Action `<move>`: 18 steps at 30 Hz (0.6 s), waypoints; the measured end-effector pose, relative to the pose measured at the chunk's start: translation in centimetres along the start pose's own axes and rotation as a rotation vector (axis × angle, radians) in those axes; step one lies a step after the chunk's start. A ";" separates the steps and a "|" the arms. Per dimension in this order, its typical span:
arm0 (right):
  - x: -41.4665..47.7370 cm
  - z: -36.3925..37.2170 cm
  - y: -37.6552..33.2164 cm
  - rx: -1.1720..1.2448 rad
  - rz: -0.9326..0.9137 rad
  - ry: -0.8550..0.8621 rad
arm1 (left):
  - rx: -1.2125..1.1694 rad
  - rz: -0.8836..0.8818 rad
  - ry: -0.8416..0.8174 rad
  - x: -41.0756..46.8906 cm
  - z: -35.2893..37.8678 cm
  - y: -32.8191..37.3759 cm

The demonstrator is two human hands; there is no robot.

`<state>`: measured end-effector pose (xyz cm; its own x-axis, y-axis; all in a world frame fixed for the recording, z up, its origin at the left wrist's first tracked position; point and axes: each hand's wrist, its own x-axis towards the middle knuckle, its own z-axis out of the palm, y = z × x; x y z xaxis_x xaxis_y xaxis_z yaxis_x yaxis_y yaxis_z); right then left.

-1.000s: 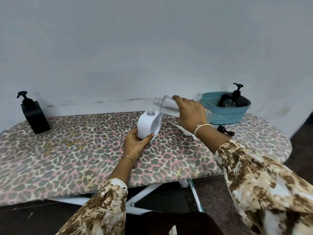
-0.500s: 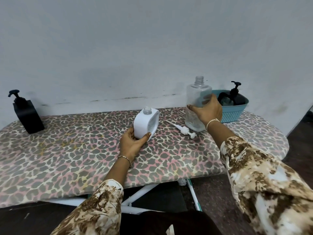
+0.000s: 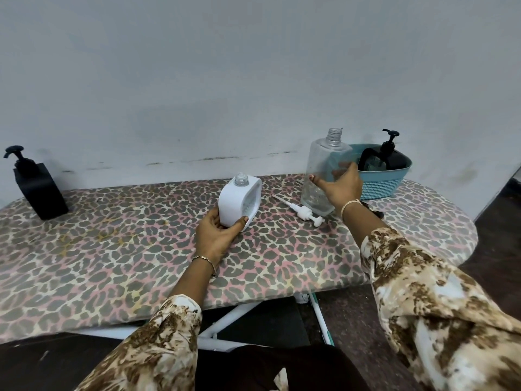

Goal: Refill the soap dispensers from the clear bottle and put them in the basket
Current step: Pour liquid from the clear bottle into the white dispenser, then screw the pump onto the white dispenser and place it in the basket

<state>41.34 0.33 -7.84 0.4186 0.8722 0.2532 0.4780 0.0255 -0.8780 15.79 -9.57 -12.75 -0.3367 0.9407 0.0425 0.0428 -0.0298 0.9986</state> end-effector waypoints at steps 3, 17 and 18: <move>-0.9 -0.2 0.4 0.039 0.032 -0.017 | 0.019 0.016 0.004 -0.1 0.0 0.1; -8.5 1.2 2.9 -0.496 0.271 -0.028 | -0.013 0.006 0.000 -0.5 -0.1 0.3; -8.5 1.2 2.9 -0.519 0.262 -0.036 | -0.013 0.007 0.000 -0.5 -0.1 0.3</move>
<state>38.21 -6.40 -13.02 0.5521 0.8332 0.0322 0.6813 -0.4285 -0.5934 15.90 -10.12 -12.50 -0.3369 0.9403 0.0490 0.0329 -0.0402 0.9986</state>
